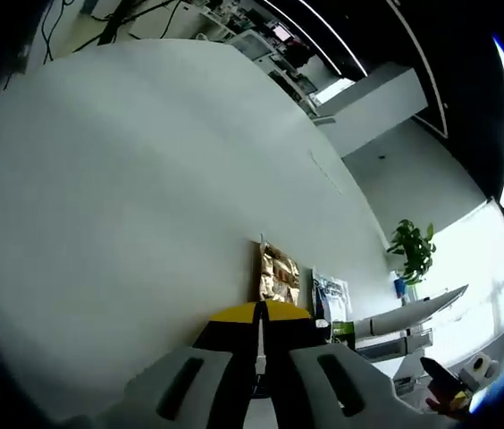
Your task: Arrange the skincare products in the storage area until every visible bottle or jar stands upright without overlapping.
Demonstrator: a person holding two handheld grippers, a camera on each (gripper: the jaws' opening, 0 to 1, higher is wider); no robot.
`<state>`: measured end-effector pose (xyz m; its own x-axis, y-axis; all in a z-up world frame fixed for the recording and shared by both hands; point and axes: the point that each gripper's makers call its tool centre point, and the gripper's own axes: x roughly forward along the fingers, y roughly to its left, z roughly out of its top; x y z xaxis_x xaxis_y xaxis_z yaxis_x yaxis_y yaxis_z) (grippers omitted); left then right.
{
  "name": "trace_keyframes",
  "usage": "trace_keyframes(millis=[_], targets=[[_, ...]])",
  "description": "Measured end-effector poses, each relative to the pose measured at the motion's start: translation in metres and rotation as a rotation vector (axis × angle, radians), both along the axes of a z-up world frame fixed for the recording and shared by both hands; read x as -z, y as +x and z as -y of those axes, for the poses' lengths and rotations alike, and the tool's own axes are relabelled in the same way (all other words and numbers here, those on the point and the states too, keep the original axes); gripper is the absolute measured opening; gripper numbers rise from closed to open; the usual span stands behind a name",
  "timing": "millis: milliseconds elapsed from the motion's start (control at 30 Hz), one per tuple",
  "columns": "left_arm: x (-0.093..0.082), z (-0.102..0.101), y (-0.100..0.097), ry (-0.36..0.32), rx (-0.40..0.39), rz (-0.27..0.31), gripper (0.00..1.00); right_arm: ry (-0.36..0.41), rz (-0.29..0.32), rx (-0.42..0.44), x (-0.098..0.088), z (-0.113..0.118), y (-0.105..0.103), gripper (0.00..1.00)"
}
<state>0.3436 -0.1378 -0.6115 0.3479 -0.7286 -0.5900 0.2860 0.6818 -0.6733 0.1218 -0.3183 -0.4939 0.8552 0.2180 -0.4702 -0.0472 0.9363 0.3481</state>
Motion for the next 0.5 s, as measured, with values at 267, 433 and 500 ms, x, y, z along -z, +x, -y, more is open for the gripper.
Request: trace_keyframes(millis=[267,433,500], targets=[[0.004,0.001,0.005,0.040,0.098,0.082,0.00,0.004,-0.001,0.005,0.000,0.001,0.000,0.97],[0.006,-0.001,0.011,0.064,0.109,0.112,0.00,0.007,0.002,0.005,-0.001,0.001,0.000,0.97],[0.007,-0.002,0.012,0.077,0.120,0.120,0.00,0.007,0.002,0.006,-0.001,0.001,0.000,0.97]])
